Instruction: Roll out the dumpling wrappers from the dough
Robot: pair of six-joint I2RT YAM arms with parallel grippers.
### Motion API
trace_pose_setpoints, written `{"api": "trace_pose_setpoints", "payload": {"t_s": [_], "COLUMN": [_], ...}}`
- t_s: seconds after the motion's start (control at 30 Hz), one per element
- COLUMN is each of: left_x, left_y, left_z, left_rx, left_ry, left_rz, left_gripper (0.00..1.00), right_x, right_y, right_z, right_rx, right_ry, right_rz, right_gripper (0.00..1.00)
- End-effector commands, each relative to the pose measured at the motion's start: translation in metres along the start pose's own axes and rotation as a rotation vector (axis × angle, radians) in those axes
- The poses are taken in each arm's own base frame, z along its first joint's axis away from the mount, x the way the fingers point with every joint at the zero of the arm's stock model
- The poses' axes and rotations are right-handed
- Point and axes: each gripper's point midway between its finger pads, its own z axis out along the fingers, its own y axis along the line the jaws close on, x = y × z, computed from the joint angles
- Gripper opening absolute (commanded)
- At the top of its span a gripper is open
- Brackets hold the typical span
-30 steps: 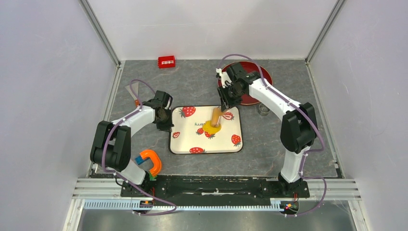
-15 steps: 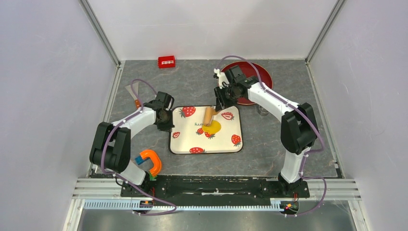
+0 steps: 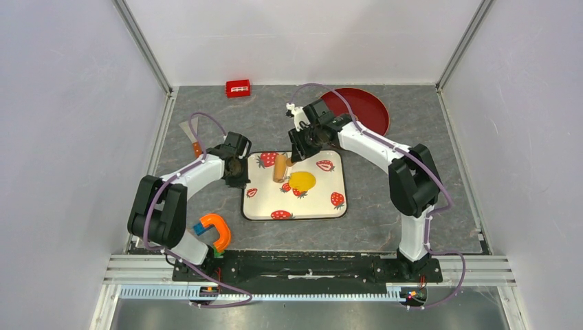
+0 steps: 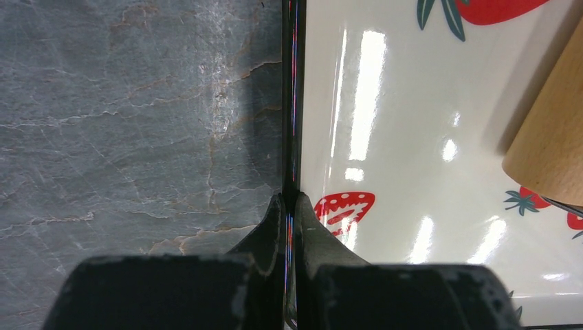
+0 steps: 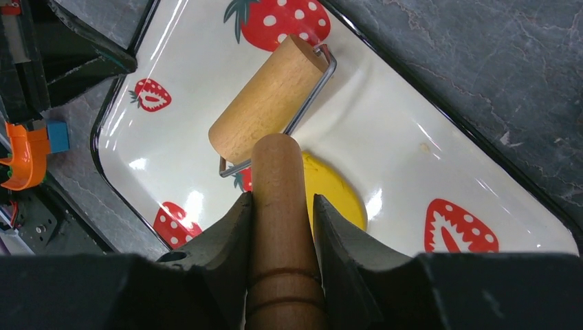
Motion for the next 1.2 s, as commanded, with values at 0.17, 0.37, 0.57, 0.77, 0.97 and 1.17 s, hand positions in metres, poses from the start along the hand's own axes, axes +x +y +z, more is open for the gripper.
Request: {"api": "trace_pose_setpoints", "payload": {"t_s": [0.17,0.37,0.57,0.77,0.97,1.17], "left_x": [0.057,0.054,0.051,0.051,0.05,0.05], "left_y": [0.016,0.013,0.009,0.004,0.001,-0.002], "left_z": [0.009,0.009,0.01,0.014,0.016,0.017], "left_rx": [-0.071,-0.064,-0.046,-0.022,-0.004,0.009], "left_ry": [0.185,0.181,0.173,0.179,0.181,0.185], "left_rz": [0.024,0.027,0.029,0.025,0.034,0.048], "left_gripper": [0.02,0.02,0.02,0.02,0.02,0.02], "right_x": [-0.046,-0.044,-0.002,0.05,0.103,0.148], "right_y": [0.003,-0.01,-0.032,-0.061,-0.098,-0.117], "right_z": [-0.074,-0.129,-0.168,-0.191,-0.2,-0.191], "right_rx": [-0.005,-0.058,0.021,0.094,0.191,0.264], "right_ry": [-0.136,-0.276,-0.323,-0.343,-0.306,-0.263], "right_rz": [-0.051,0.053,0.136,0.302,0.497,0.612], "right_gripper": [0.0,0.0,0.0,0.0,0.0,0.0]}}
